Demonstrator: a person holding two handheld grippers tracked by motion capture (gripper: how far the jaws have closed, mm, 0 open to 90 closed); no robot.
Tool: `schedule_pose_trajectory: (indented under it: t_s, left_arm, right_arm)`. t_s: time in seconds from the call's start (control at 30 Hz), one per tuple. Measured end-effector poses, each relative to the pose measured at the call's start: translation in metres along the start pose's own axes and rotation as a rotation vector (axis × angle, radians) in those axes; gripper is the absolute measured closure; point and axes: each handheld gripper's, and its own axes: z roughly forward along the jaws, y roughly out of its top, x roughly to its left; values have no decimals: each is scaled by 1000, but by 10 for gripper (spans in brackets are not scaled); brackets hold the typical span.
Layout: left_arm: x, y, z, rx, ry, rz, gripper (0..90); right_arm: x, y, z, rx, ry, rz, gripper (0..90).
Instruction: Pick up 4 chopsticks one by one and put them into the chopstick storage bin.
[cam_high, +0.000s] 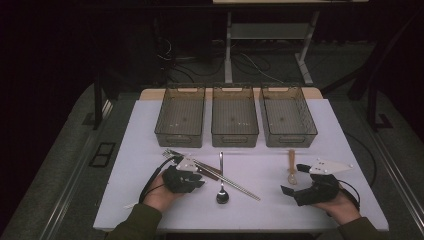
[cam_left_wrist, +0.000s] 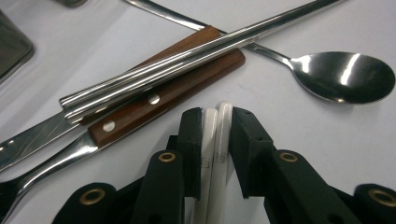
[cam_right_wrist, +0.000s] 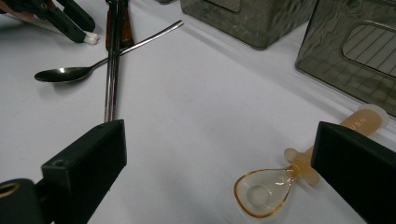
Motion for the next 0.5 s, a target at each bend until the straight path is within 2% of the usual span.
schedule_pose_trajectory:
  t_s: [0.5]
  left_arm:
    - [11, -9, -9, 9, 50, -28, 743]
  right_arm:
    - [0, 0, 0, -3, -1, 1, 32]
